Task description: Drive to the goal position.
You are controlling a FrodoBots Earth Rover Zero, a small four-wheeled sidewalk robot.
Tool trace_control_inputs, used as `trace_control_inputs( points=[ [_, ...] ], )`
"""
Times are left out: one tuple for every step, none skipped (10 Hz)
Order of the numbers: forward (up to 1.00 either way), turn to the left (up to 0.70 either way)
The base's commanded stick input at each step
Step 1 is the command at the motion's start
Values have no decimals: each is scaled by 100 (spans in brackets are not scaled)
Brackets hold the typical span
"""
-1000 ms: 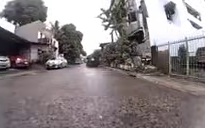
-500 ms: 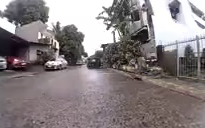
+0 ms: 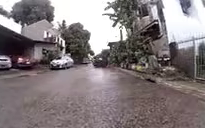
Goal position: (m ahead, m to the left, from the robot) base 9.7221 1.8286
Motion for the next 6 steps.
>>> trace_control_inputs(
  points=[
    [100, 25],
    [100, 6],
    [100, 0],
    [100, 0],
    [100, 0],
    [100, 0]
  ],
)
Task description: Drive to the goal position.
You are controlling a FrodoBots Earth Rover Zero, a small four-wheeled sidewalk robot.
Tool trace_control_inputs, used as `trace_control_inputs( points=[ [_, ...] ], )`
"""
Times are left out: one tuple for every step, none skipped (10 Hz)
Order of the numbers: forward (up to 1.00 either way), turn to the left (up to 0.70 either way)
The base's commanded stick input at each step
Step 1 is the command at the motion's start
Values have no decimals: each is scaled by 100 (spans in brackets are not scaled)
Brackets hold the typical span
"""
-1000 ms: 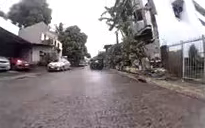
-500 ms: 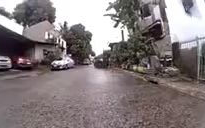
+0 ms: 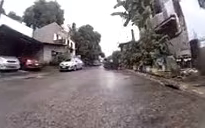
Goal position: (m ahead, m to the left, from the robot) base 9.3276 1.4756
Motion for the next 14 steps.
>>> trace_control_inputs(
  points=[
    [100, 23],
    [100, 27],
    [100, 0],
    [100, 0],
    [100, 0],
    [100, 0],
    [100, 0],
    [100, 0],
    [100, 0],
    [100, 18],
    [100, 13],
    [100, 0],
    [100, 0],
    [100, 0]
  ],
)
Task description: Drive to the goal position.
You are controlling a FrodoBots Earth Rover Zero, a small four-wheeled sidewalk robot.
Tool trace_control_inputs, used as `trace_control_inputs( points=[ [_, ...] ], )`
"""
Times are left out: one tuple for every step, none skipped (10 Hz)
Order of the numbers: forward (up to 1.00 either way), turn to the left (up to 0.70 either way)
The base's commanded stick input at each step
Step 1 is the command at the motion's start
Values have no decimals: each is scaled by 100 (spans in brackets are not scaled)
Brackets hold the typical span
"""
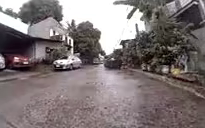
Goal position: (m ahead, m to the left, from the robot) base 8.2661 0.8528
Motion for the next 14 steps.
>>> trace_control_inputs(
  points=[
    [100, 13],
    [100, 21],
    [100, 0],
    [100, 12],
    [100, 14],
    [100, 0],
    [100, 0],
    [100, 0],
    [100, 0],
    [100, 0],
    [100, 0],
    [100, 0],
    [100, 24],
    [100, 2]
  ],
)
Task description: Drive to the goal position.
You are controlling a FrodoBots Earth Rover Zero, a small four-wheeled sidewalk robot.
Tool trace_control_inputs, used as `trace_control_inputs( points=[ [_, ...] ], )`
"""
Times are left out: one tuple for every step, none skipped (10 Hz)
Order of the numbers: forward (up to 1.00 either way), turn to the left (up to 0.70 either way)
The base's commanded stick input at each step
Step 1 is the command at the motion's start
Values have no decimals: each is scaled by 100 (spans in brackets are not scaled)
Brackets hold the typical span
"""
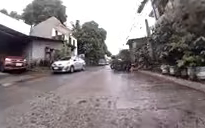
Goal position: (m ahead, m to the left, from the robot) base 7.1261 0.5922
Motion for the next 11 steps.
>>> trace_control_inputs(
  points=[
    [100, 23],
    [100, 4],
    [100, 0],
    [100, 0],
    [100, 0],
    [100, 0],
    [100, 0],
    [100, 21],
    [100, 27],
    [100, 27],
    [100, 27]
  ],
)
